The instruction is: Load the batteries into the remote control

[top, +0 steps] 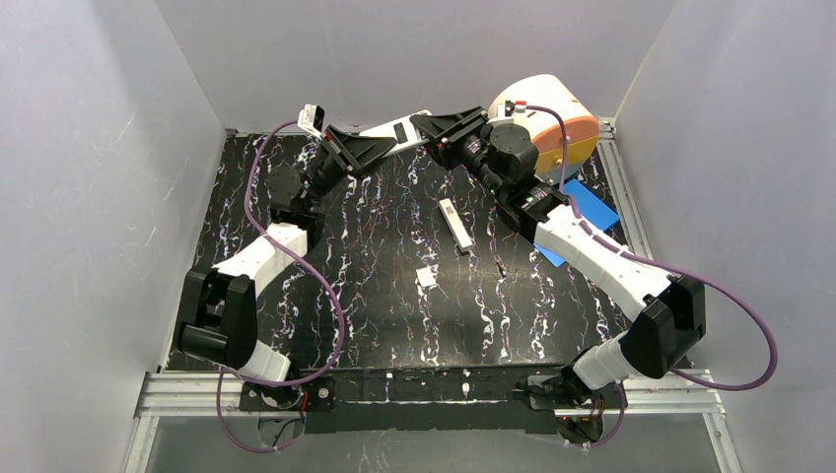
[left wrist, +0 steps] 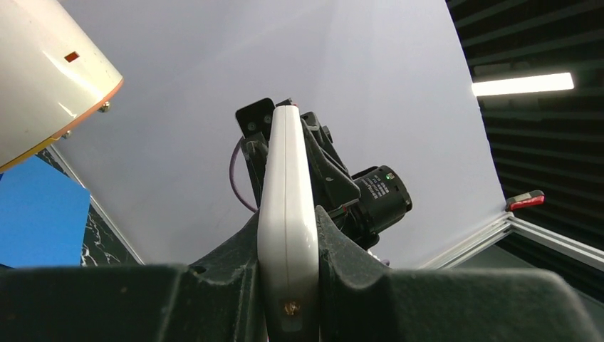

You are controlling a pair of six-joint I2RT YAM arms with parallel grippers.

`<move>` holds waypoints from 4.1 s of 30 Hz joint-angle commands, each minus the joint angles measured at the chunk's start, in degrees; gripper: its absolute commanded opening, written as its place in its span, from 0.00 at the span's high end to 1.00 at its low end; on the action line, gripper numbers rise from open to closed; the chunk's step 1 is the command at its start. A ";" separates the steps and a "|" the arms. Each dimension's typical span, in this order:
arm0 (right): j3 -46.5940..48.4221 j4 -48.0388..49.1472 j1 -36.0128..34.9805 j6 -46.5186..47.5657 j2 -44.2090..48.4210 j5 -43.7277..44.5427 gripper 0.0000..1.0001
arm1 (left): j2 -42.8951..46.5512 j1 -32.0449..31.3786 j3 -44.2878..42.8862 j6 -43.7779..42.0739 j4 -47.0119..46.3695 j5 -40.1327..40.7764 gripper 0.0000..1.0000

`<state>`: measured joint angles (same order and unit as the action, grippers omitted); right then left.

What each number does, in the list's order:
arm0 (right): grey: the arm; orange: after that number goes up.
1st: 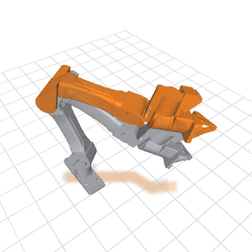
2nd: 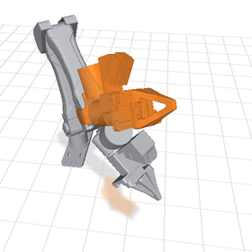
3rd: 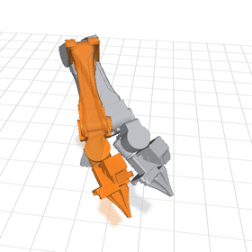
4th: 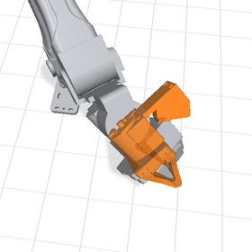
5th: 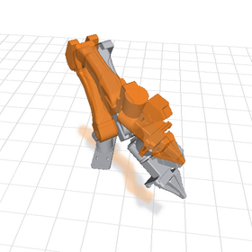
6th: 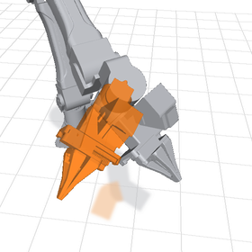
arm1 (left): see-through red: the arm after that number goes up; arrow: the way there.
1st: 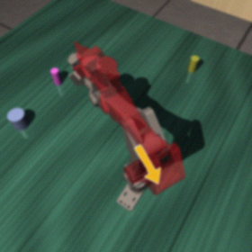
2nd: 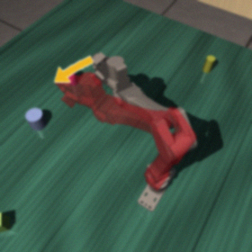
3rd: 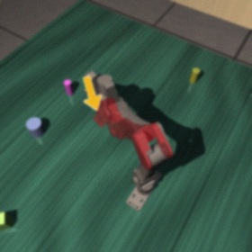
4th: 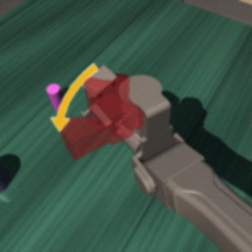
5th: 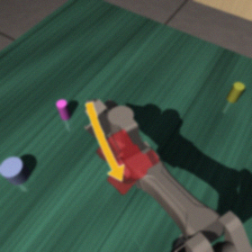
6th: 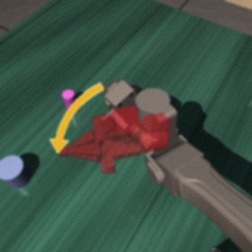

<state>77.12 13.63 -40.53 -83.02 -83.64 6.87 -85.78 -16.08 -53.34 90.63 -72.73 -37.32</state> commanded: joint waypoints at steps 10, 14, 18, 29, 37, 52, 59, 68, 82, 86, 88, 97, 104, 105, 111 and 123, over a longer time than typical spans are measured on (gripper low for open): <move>-1.61 11.13 1.63 6.81 3.80 -2.66 0.05 | 0.85 -0.20 -1.40 -2.24 -1.41 -1.11 1.00; -6.14 7.77 4.95 13.11 10.04 -2.86 0.06 | 0.59 0.19 -1.87 -3.92 -0.09 -1.24 1.00; -8.64 -9.31 9.81 27.14 17.66 1.84 0.08 | 2.02 1.58 -0.89 -9.13 6.52 -2.30 1.00; -12.42 -48.94 16.20 54.11 12.36 -1.48 0.22 | 3.98 5.09 4.84 -13.41 10.95 -5.04 1.00; -16.64 -52.05 13.40 61.29 0.66 -0.43 0.32 | 5.77 5.09 5.79 -14.97 14.09 -5.98 1.00; -17.69 -47.77 13.29 63.66 -10.77 1.65 0.59 | 5.91 5.09 5.26 -12.84 13.84 -6.49 1.00; -17.03 -45.30 13.28 66.40 -14.39 3.09 0.59 | 5.89 5.10 5.35 -12.85 13.89 -6.78 1.00; -19.80 -39.30 13.41 67.91 -14.18 1.75 0.77 | 6.03 5.09 5.35 -12.93 13.86 -6.97 1.00; -12.98 -46.63 13.41 62.40 -2.30 -4.05 0.90 | -0.62 0.47 5.79 -20.20 26.72 -12.72 1.00; -10.02 -45.63 13.44 60.84 1.24 -11.04 0.89 | -4.70 -0.93 6.97 -20.82 26.98 -11.80 1.00; -7.67 -45.65 13.46 58.98 2.20 -13.75 0.89 | -6.12 -1.39 6.82 -20.80 27.02 -12.08 1.00; 0.52 -44.70 13.46 47.86 -0.26 -25.92 0.87 | -10.38 -3.70 5.36 -21.28 26.14 -13.17 1.00; 2.94 -45.08 13.44 45.57 -4.21 -28.07 0.85 | -11.10 -4.23 5.44 -19.72 23.83 -13.79 1.00; 2.92 -44.52 13.36 45.44 -4.49 -28.52 0.85 | -11.30 -4.28 5.36 -19.25 23.29 -13.93 1.00; 4.25 -43.62 13.17 44.22 -6.52 -29.55 0.84 | -11.94 -4.56 5.48 -17.65 20.50 -14.19 1.00; 6.10 -50.31 13.10 44.25 -9.18 -27.64 0.78 | -11.69 -4.57 6.32 -16.64 17.73 -13.14 1.00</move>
<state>80.53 -33.87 -27.38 -38.76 -91.81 -21.02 -98.89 -20.38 -46.61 73.93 -52.38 -49.95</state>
